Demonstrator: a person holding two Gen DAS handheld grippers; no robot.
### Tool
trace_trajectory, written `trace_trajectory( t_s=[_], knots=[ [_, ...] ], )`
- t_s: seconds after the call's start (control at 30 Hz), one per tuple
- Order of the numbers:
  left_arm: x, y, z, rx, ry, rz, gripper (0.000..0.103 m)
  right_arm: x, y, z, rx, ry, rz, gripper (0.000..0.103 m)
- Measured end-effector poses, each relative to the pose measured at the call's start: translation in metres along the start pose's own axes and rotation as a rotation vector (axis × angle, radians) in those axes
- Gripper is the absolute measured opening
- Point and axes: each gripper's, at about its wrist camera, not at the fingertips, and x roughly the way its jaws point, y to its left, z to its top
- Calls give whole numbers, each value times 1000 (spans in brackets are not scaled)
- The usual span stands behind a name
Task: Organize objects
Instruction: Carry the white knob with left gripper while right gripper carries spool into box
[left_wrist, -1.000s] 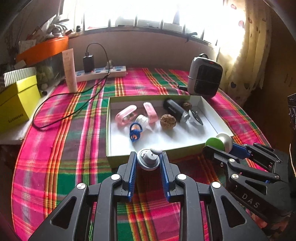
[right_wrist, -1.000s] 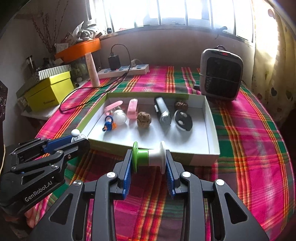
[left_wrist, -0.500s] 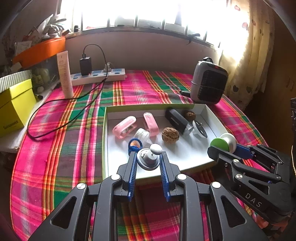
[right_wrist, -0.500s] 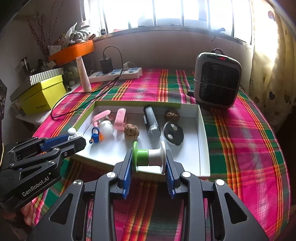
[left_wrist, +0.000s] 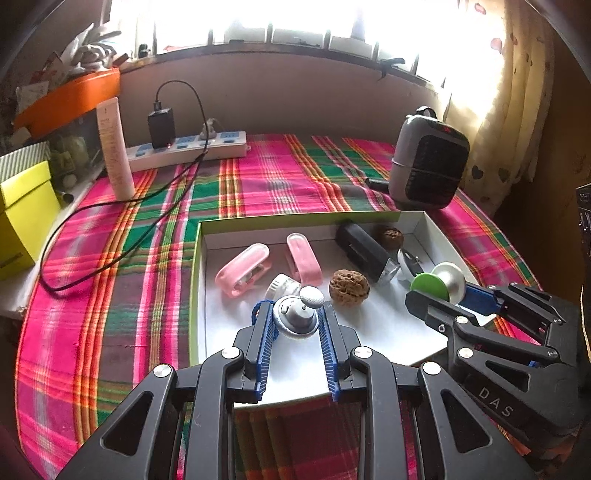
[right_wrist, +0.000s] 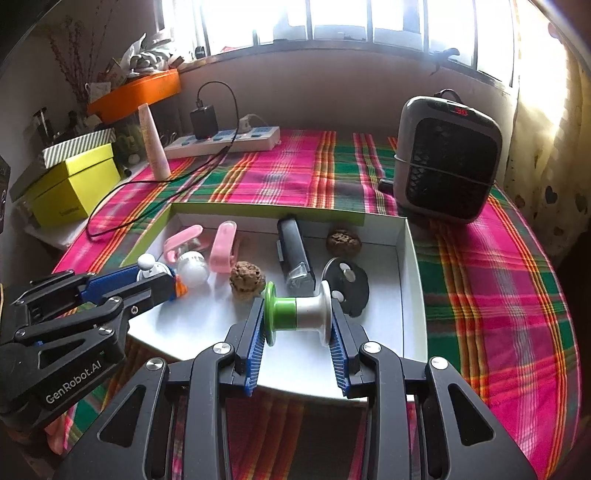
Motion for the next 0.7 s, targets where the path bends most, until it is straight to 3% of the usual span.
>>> trace_trajectory(
  t_s=[0.7],
  knots=[
    [26,0,1,10,43,1,23,25,-3,1,-10,56,-1,33]
  ],
)
